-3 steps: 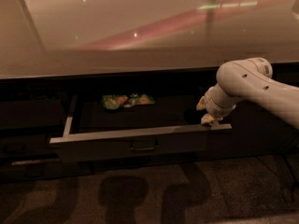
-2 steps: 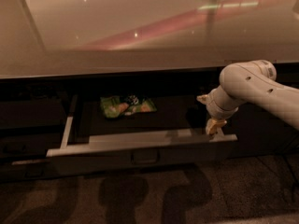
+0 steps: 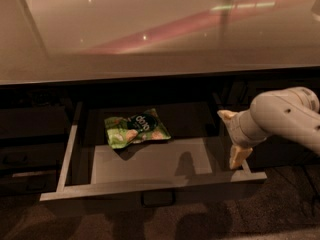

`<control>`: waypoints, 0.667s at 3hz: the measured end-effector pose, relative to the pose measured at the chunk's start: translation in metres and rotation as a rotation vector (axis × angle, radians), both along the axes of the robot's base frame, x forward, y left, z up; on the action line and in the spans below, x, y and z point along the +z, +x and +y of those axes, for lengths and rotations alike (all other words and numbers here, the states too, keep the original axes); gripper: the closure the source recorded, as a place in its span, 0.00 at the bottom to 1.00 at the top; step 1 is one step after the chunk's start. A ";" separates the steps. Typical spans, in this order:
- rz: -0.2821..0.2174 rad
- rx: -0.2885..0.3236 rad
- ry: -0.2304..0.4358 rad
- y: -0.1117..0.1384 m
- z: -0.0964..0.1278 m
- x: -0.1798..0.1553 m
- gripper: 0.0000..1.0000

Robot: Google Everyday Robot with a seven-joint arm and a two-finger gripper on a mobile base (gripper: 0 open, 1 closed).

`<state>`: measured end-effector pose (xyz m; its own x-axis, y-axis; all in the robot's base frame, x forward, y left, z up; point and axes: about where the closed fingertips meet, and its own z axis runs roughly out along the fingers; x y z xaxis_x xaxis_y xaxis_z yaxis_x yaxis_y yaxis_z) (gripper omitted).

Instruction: Open top drawer

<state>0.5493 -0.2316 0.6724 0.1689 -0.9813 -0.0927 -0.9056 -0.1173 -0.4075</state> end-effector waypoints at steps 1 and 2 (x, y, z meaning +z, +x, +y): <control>-0.011 -0.003 -0.099 -0.035 -0.003 -0.007 0.00; 0.008 -0.019 -0.157 -0.052 -0.009 -0.014 0.00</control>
Offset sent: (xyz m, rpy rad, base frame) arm -0.1328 -0.0480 -0.0536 -0.3574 0.1071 -0.1558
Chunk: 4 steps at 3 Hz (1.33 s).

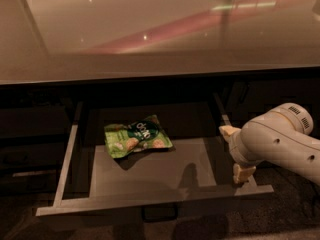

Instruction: Open top drawer

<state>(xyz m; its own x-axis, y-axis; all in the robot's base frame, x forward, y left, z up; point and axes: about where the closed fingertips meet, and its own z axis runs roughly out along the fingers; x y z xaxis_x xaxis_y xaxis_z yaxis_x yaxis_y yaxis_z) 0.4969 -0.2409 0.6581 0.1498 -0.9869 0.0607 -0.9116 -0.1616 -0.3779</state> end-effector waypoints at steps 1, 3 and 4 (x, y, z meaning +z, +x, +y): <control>0.000 0.000 0.000 0.000 0.001 0.000 0.00; -0.001 -0.026 -0.020 -0.009 0.000 -0.001 0.00; -0.007 -0.018 -0.025 -0.016 0.003 -0.003 0.00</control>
Offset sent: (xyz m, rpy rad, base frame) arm -0.1112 -0.0665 -0.0224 -0.1998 -0.0067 -0.2660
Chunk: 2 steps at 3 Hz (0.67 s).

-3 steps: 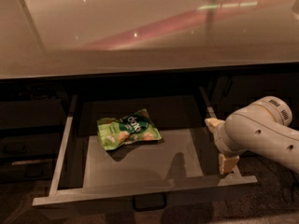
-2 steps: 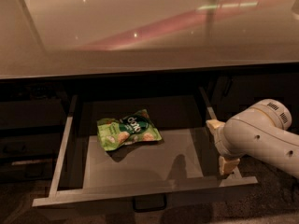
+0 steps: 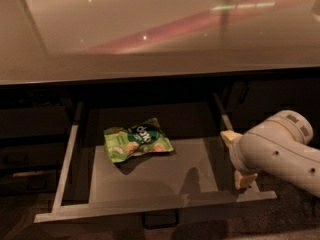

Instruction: Open top drawer

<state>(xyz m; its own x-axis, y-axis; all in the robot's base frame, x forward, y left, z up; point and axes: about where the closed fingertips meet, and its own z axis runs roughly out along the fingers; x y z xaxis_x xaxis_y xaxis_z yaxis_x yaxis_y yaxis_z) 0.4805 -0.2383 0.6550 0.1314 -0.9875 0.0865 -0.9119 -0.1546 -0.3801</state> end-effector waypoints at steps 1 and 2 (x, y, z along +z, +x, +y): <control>-0.097 0.011 -0.019 -0.028 0.005 0.021 0.00; -0.155 -0.001 -0.033 -0.059 0.000 0.027 0.00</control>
Offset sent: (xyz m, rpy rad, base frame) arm -0.2707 -0.0259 -0.1038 -0.1163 -0.0400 -0.0126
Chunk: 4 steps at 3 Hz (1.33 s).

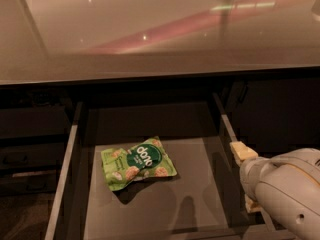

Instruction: Open top drawer

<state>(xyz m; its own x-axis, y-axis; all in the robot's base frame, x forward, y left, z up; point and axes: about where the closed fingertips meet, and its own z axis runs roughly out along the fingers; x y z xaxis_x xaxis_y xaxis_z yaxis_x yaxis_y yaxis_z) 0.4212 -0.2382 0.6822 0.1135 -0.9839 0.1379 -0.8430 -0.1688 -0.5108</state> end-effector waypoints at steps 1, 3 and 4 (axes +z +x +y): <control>0.000 0.000 0.000 0.000 0.000 0.000 0.00; 0.048 -0.026 0.115 0.025 -0.008 0.007 0.00; 0.040 -0.005 0.273 0.051 0.001 0.033 0.00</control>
Offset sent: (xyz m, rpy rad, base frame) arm 0.0165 -0.0031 0.0073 0.0734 0.0223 -0.0114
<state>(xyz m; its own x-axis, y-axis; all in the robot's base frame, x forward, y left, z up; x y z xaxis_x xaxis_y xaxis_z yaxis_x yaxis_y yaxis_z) 0.4719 -0.2371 0.7155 0.1082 -0.9846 -0.1375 -0.8640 -0.0248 -0.5029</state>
